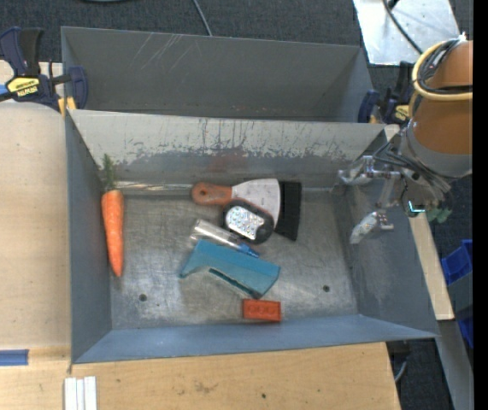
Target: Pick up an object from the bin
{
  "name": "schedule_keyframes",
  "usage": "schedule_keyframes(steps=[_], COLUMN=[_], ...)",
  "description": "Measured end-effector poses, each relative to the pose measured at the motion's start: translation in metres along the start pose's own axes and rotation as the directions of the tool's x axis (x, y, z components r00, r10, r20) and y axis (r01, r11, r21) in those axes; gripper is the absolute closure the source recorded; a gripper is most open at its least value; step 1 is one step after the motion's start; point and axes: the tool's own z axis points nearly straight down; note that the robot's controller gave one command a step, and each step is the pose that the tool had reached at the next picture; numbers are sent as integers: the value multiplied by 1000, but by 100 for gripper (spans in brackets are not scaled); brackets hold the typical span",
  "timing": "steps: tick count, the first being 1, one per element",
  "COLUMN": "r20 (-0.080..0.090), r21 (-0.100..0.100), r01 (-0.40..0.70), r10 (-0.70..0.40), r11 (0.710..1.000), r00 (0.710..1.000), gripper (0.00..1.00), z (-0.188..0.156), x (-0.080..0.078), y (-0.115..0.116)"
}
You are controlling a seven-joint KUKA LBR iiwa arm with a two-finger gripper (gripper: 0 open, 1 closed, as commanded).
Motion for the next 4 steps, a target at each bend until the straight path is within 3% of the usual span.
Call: schedule_keyframes(steps=[1, 2, 3, 4], r20=[8, 12, 10, 13], r21=[1, 5, 2, 3], r01=[3, 57, 152, 175], r10=[-3, -57, -152, -175], r11=[1000, 998, 988, 985], r00=[1000, 998, 988, 984], gripper=[0, 0, 0, 0], z=[-4, 9, 39, 100], x=[-2, -14, -54, -51], y=[0, 14, 43, 38])
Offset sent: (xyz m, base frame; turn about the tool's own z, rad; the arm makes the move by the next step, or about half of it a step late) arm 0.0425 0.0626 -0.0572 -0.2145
